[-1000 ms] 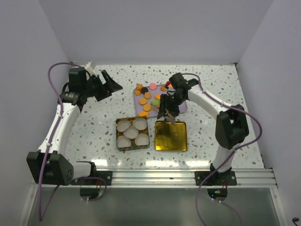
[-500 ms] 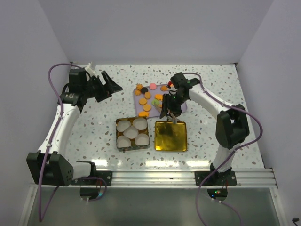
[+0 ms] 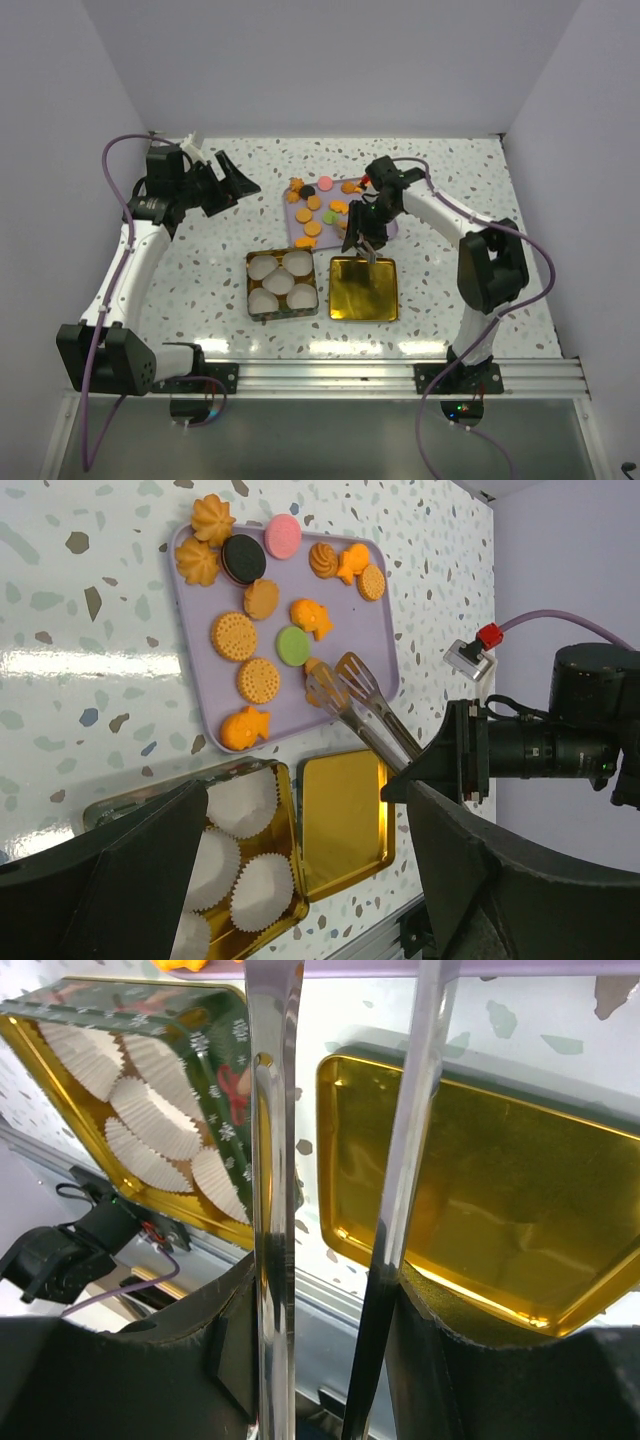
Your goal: Pack the cookies
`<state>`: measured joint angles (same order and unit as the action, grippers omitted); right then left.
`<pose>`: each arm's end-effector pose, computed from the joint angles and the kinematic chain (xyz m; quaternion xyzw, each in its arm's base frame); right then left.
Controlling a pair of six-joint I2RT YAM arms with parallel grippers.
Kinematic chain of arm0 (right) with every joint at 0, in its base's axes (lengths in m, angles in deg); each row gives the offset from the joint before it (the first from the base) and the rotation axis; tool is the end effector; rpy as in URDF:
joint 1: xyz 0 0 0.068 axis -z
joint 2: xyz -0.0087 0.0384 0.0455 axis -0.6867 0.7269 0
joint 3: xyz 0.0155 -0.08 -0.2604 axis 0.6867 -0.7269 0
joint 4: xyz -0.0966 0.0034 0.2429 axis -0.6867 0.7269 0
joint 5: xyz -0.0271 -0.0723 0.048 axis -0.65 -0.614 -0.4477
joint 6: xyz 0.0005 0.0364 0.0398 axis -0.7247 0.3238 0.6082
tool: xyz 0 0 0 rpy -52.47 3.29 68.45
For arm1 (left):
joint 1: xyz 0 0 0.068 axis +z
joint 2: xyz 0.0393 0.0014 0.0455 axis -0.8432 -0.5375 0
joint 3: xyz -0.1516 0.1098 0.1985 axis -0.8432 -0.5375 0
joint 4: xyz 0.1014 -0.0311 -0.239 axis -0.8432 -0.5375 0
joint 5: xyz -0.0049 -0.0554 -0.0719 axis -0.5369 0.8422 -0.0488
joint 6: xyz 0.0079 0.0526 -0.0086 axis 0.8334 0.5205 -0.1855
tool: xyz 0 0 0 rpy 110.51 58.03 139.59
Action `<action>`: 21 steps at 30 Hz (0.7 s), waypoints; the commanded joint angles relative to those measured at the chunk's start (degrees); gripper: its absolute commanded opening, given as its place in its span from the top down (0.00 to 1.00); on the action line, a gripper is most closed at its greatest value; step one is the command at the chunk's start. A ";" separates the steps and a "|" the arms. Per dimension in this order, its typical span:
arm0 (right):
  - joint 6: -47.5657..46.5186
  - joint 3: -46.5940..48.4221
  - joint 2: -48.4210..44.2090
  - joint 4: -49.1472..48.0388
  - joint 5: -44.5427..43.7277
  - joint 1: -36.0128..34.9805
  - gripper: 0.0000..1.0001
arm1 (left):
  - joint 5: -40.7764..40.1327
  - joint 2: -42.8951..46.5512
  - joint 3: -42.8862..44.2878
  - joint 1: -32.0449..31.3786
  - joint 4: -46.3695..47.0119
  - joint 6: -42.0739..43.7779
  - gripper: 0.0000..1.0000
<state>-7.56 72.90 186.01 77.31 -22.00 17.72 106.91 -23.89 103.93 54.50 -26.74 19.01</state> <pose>0.3274 0.1739 0.2330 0.0138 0.9667 0.2549 0.0188 0.2768 -0.0310 0.3449 -0.1496 0.8513 -0.3567 0.3546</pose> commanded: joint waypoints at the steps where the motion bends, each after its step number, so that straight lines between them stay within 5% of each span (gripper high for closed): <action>1: 0.99 -0.95 0.57 -1.16 1.57 0.25 0.53 | 0.16 1.54 0.00 0.26 0.12 1.61 0.14; 15: 0.64 0.10 2.50 -0.81 1.13 0.25 0.55 | 0.51 1.36 -0.71 0.26 1.00 1.61 0.14; 21: 0.37 0.72 3.12 -0.46 1.05 0.25 0.69 | 0.77 0.92 -0.44 0.26 1.00 1.61 0.14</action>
<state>-7.43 71.77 188.94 76.81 -21.91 17.89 106.98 -23.87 103.93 54.50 -26.70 19.01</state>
